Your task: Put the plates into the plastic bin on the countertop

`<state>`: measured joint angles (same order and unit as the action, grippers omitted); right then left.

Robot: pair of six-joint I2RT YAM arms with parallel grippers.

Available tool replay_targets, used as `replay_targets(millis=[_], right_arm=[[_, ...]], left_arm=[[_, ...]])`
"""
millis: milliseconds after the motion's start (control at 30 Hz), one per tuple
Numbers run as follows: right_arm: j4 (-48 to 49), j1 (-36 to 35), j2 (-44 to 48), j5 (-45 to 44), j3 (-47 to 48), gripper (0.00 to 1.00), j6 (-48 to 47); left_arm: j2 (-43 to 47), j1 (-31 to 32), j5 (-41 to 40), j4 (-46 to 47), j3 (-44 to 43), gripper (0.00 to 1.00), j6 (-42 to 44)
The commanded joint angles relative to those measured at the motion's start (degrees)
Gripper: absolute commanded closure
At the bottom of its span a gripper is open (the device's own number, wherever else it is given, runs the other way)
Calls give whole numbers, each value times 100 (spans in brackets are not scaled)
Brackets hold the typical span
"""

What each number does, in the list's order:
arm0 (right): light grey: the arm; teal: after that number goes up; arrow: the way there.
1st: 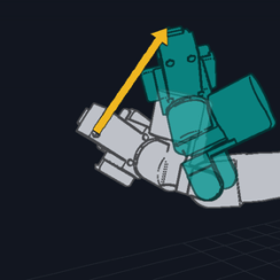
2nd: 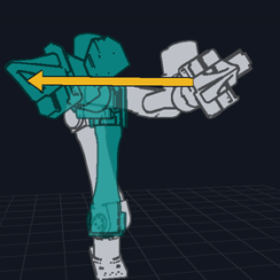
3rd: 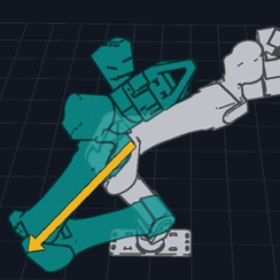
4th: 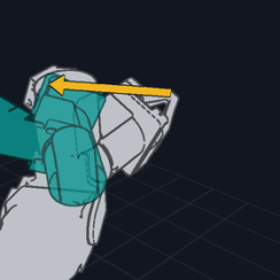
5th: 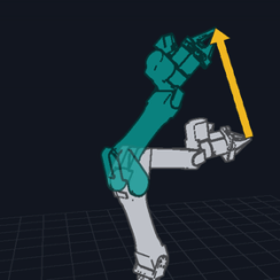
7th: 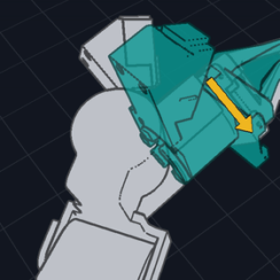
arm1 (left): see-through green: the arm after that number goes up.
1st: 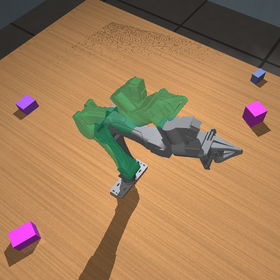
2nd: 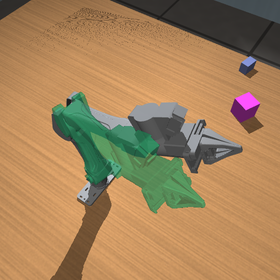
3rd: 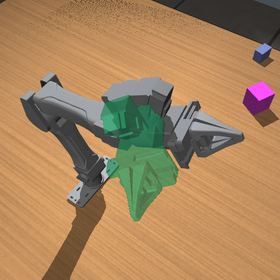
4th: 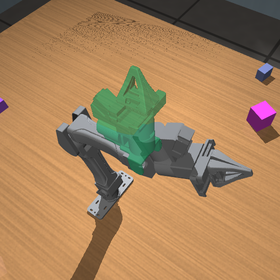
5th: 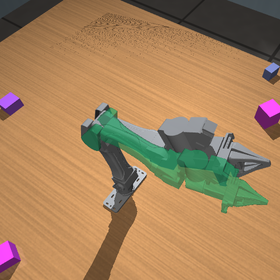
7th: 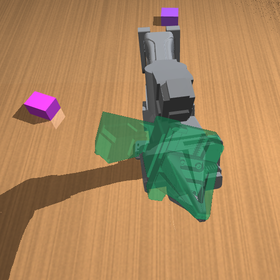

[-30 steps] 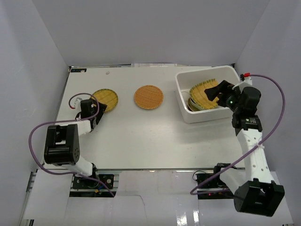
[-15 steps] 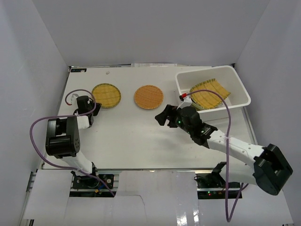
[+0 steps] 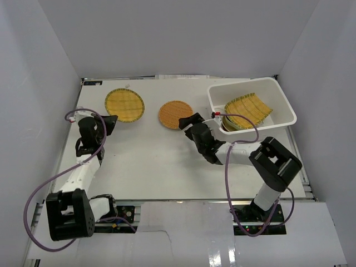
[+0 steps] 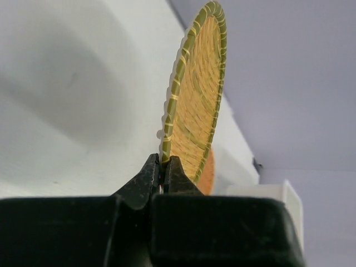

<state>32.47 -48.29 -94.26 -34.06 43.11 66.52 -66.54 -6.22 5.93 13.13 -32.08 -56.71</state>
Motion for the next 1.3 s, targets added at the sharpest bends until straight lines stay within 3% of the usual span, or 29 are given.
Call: replay_targets(millis=[0,200,267,433,500,767,1000,1100,1267], right_arm=[[-4,-13,-759,-346,231,22,1318],[-241,-57,-1481,-531,822,26,1776],[-188,-162,-1341,-899,813,28,1488],[-1233,-479,-1139,-1550,1620,28,319],[-1645,-523,-1182,-1524,1796,28,449],[-1805,-514,-1841,-1190,1683,27,1969],[-1858,-234,-2228,-1190,2078,28,2356],[-1849,-85,-2465,-1059,2289,33,2444],[-1780,30,-2826,-804,2562,66,2445]], left_arm=[[590,6,451,-72,-306,100,90],[256,235,1278,164,-641,100,-165],[107,235,1357,129,-1036,100,-121],[-96,235,1788,340,-1722,100,-200],[-69,244,1797,235,-1872,100,-139],[106,244,2421,489,-1996,100,-341],[-16,349,2711,937,-1733,100,-542],[-139,349,2886,1130,-1732,100,-701],[-219,332,3028,1210,-1820,100,-763]])
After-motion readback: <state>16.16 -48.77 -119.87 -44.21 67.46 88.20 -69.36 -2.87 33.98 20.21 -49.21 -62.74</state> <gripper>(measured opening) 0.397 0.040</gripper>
